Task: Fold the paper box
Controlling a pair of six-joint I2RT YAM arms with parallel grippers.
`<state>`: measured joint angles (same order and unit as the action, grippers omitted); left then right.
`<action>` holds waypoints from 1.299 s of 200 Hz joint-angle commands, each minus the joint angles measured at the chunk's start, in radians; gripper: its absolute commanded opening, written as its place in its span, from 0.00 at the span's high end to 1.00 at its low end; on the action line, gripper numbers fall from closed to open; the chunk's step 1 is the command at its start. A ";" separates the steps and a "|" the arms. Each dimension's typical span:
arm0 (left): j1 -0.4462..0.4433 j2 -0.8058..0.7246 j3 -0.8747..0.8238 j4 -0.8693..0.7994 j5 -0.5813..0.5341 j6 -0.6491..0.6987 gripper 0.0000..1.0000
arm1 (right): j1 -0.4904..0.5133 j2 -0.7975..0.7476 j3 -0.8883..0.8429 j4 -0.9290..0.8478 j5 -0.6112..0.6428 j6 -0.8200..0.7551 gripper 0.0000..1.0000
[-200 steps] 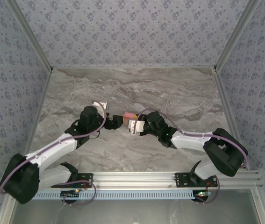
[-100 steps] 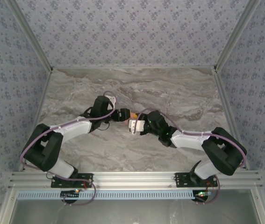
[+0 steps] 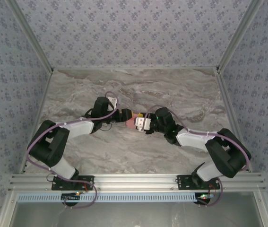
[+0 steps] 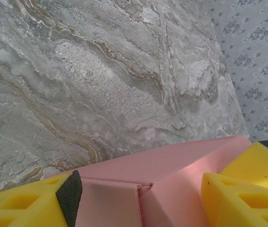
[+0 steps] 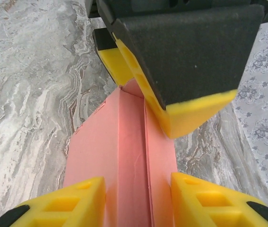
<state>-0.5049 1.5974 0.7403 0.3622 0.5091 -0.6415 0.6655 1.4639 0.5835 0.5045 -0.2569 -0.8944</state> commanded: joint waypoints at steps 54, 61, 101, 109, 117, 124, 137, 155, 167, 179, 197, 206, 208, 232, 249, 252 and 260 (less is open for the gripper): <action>0.053 0.055 -0.133 0.106 0.013 -0.037 0.31 | -0.064 -0.002 -0.010 -0.245 -0.049 -0.020 0.53; 0.053 0.065 -0.132 0.106 0.004 -0.036 0.31 | -0.060 -0.020 -0.006 -0.267 -0.058 -0.029 0.52; 0.050 0.084 -0.145 0.137 -0.009 -0.033 0.34 | -0.077 -0.186 0.022 -0.316 -0.203 0.125 0.41; 0.051 0.087 -0.145 0.133 -0.015 -0.026 0.34 | -0.083 -0.223 0.028 -0.318 -0.235 0.161 0.40; 0.051 0.091 -0.144 0.129 -0.017 -0.023 0.33 | -0.096 -0.248 0.030 -0.296 -0.260 0.215 0.39; 0.051 0.093 -0.141 0.126 -0.015 -0.021 0.33 | -0.110 -0.264 0.026 -0.254 -0.287 0.289 0.39; 0.051 0.089 -0.142 0.122 -0.016 -0.022 0.33 | -0.155 -0.279 0.008 -0.157 -0.356 0.409 0.39; 0.049 0.078 -0.147 0.120 -0.024 -0.022 0.33 | -0.180 -0.272 0.008 -0.076 -0.389 0.545 0.40; 0.049 0.072 -0.145 0.112 -0.023 -0.015 0.33 | -0.187 -0.245 0.038 -0.078 -0.367 0.648 0.46; 0.049 0.067 -0.140 0.095 -0.026 -0.010 0.32 | -0.199 -0.205 0.060 -0.061 -0.372 0.760 0.64; 0.049 0.063 -0.144 0.098 -0.033 -0.013 0.31 | -0.207 -0.142 0.060 0.017 -0.379 0.903 0.84; 0.048 0.065 -0.142 0.100 -0.035 -0.013 0.31 | -0.204 -0.122 0.049 0.034 -0.381 0.916 0.86; 0.048 0.067 -0.142 0.100 -0.035 -0.014 0.31 | -0.203 -0.118 0.046 0.035 -0.381 0.913 0.86; 0.048 0.066 -0.139 0.093 -0.033 -0.016 0.31 | -0.251 -0.066 -0.041 0.162 -0.367 0.995 0.90; 0.049 0.058 -0.142 0.089 -0.039 -0.020 0.31 | -0.282 -0.039 -0.077 0.213 -0.391 1.043 0.90; 0.049 0.057 -0.142 0.088 -0.040 -0.018 0.31 | -0.282 -0.040 -0.078 0.203 -0.391 1.038 0.90; 0.048 0.057 -0.139 0.078 -0.042 -0.016 0.30 | -0.280 -0.041 -0.084 0.177 -0.394 1.028 0.90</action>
<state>-0.4664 1.6360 0.6353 0.6044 0.5602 -0.6926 0.4023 1.4094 0.5293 0.6201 -0.6189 0.0429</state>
